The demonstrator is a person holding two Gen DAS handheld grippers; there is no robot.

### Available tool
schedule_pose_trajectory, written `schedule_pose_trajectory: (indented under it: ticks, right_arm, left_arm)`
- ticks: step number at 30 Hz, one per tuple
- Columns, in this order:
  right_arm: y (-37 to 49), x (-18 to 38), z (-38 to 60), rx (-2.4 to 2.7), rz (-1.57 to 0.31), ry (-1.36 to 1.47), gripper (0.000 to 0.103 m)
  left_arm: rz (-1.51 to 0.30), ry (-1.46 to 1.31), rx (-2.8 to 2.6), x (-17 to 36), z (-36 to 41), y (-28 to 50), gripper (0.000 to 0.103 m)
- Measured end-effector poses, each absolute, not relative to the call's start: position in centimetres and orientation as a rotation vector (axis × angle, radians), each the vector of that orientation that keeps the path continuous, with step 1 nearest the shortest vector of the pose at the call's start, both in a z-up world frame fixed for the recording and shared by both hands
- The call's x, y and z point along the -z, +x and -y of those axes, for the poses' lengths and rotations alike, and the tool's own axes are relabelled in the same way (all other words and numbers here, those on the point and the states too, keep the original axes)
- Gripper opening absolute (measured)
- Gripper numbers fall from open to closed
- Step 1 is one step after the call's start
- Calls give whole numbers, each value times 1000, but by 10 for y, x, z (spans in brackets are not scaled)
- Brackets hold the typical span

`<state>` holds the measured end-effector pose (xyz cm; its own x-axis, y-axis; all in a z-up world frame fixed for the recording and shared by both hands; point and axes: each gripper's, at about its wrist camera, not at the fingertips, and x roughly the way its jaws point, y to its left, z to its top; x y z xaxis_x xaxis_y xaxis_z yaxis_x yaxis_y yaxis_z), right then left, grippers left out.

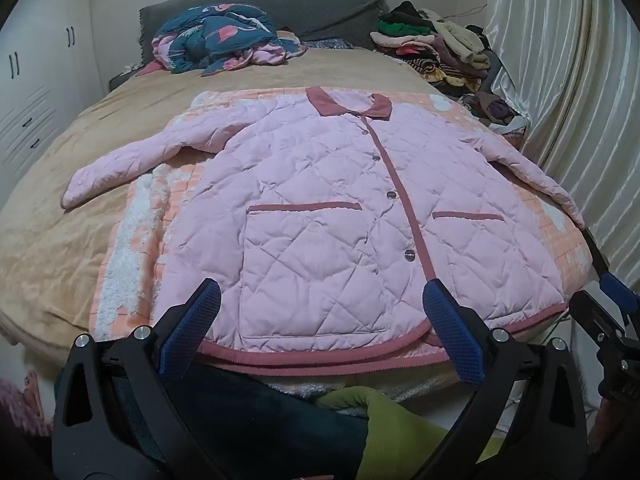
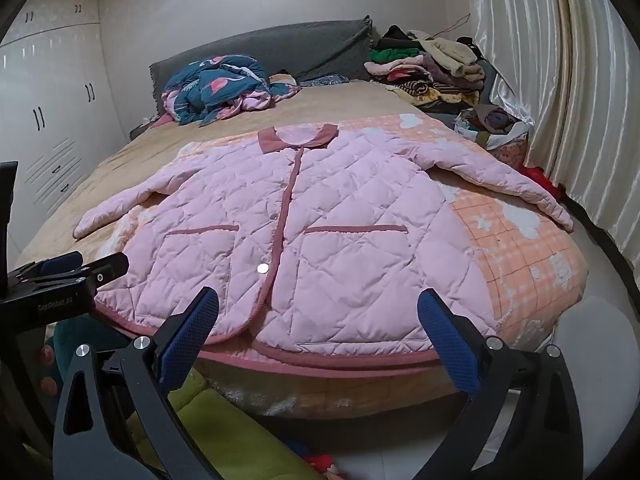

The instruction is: Fold large clothes

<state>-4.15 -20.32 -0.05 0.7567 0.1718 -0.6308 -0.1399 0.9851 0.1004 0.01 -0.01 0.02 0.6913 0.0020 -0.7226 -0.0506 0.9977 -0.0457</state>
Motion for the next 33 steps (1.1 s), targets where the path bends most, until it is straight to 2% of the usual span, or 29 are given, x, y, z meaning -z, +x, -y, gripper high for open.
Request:
schedule_pose_trajectory:
  ticks: [33]
  right_arm:
    - [-42,0,203,-172,-690,55,99]
  left_arm:
    - [-786,-53,-29,-6,-4,0,95]
